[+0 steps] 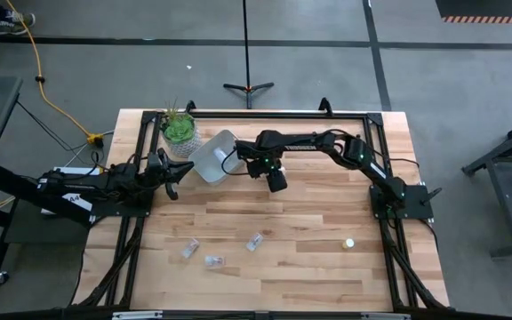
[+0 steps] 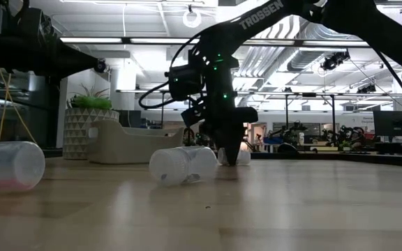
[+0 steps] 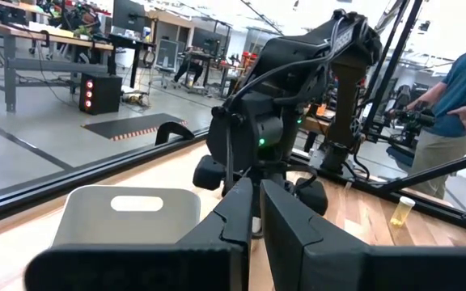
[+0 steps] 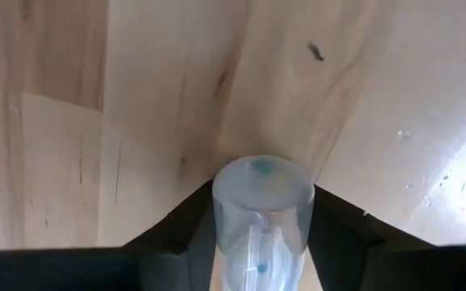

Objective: Pick and place pill bottles into a basket
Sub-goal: Put the transparent pill bottle into the bin

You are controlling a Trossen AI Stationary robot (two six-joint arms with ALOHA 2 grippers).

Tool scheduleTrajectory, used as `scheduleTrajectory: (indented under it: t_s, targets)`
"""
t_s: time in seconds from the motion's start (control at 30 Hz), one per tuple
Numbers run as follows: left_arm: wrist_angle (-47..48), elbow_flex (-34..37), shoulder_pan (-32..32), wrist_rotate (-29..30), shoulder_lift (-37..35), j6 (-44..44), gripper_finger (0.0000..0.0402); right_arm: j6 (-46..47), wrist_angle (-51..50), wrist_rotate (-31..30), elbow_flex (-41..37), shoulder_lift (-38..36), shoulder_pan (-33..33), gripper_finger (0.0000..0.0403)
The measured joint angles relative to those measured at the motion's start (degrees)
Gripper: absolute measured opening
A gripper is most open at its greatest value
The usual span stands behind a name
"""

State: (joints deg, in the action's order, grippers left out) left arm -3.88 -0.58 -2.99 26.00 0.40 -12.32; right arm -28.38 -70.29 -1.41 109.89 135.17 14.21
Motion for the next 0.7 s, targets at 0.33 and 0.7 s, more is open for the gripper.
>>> scheduleTrajectory:
  t_s: [0.33, 0.7]
  targets:
    - [-0.01, 0.00, -0.01, 0.00, -0.01, 0.00, 0.0065, 6.44, 1.77, 10.09, 0.51, -1.65, 0.09, 0.0146]
    - [0.00, 0.00, 0.00, 0.00, -0.01, 0.00, 0.0065, 16.00, 24.97, 24.61, 7.19, -6.79, 0.67, 0.0135]
